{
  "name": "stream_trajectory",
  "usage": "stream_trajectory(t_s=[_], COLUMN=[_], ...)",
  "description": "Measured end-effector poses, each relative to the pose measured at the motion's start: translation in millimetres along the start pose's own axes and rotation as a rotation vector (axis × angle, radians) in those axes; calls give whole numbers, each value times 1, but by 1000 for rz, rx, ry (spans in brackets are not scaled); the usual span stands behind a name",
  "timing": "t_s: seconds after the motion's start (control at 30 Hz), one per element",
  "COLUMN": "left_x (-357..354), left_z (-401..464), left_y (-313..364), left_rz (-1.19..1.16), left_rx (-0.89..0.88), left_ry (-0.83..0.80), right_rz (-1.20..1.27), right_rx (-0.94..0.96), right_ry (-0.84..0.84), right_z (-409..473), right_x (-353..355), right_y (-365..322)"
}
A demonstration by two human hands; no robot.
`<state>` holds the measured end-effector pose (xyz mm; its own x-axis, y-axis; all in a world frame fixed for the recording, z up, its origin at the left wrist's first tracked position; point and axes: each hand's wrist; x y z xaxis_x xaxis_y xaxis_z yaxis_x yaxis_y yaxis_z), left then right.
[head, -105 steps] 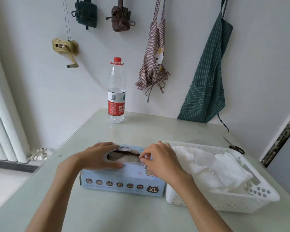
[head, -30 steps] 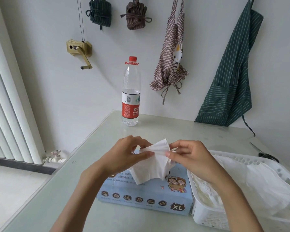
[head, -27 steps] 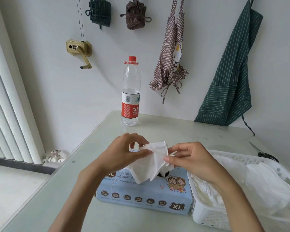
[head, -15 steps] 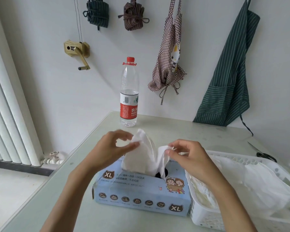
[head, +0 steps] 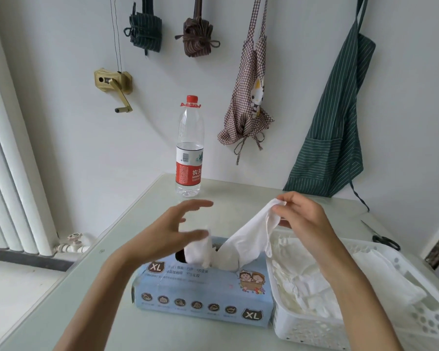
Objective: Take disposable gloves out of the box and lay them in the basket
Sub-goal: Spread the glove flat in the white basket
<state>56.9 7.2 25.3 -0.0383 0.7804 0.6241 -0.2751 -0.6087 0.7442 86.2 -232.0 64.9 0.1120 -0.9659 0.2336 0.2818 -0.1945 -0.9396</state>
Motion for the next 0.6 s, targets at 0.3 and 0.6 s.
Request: stream_trajectory(t_s=[0.3, 0.6], left_x=[-30, -38], left_z=[51, 68], left_y=[82, 129], left_rz=[-135, -104], left_rx=[-76, -137], left_ry=[-326, -278], right_rz=[-55, -155], right_rx=[-30, 1], right_ry=[-120, 42], right_z=[6, 4], right_x=[39, 108], right_y=[-47, -62])
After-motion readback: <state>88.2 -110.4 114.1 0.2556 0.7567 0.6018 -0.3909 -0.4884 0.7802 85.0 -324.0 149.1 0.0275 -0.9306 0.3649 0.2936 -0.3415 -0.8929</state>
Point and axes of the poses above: each hand's wrist, its own z-axis towards the middle knuckle, its own x-axis out of the back of the hand, y = z × x, and after that the axes turned 1 degree about z, right-handed
